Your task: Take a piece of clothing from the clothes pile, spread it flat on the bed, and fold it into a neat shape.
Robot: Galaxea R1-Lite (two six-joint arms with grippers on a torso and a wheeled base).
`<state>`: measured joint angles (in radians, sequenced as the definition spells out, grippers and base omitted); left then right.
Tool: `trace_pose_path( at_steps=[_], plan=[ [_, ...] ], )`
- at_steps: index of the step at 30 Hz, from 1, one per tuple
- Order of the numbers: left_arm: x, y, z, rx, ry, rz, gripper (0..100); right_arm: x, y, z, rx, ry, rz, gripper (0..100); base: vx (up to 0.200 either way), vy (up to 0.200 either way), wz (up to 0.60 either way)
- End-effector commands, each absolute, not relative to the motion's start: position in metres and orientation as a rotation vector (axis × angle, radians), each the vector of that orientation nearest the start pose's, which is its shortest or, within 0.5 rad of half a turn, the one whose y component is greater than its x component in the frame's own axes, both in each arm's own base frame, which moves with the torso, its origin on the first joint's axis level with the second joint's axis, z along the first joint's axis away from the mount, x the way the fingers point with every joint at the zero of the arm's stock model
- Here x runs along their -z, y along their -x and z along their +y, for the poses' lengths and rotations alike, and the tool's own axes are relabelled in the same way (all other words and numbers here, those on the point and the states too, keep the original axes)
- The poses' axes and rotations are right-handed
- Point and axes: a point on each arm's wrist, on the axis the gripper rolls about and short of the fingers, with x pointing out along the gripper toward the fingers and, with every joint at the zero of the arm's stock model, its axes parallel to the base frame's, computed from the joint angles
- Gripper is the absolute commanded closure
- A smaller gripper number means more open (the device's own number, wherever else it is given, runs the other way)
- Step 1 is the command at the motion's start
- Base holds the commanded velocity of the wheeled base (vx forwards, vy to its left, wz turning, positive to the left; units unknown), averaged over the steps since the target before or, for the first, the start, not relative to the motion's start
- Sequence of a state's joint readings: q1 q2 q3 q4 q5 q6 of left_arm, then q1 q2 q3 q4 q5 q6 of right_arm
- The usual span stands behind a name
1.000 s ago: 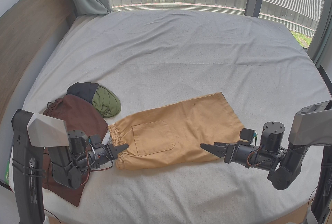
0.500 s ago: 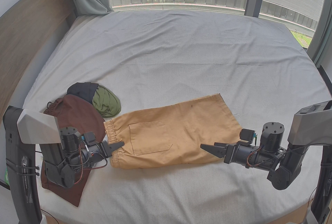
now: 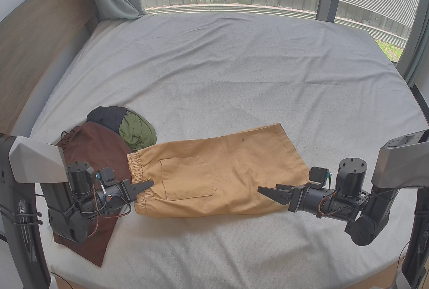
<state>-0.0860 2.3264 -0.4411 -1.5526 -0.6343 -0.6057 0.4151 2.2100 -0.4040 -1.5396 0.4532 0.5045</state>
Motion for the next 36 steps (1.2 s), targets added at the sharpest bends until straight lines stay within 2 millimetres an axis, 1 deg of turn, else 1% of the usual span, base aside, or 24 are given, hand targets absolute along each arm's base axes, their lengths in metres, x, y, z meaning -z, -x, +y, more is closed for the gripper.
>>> trace_pose_path(
  at_steps=[1,8,25,28,36],
  plan=[
    [-0.005,-0.309,-0.035,0.587,0.666,0.522,100,-0.028,-0.277,0.134,-0.777,-0.474,0.484,0,0.0,0.0,0.0],
    [-0.013,-0.301,-0.024,0.58,0.676,0.511,100,-0.028,-0.276,0.135,-0.781,-0.473,0.487,0,0.0,0.0,0.0],
    [-0.007,-0.281,0.009,0.547,0.714,0.556,100,-0.026,-0.277,0.136,-0.782,-0.474,0.493,0,0.0,0.0,0.0],
    [-0.006,-0.279,0.012,0.545,0.703,0.553,100,-0.026,-0.276,0.137,-0.786,-0.473,0.496,0,0.0,0.0,0.0],
    [-0.008,-0.279,0.01,0.553,0.698,0.551,100,-0.026,-0.276,0.137,-0.787,-0.473,0.495,0,0.0,0.0,0.0]
  ],
)
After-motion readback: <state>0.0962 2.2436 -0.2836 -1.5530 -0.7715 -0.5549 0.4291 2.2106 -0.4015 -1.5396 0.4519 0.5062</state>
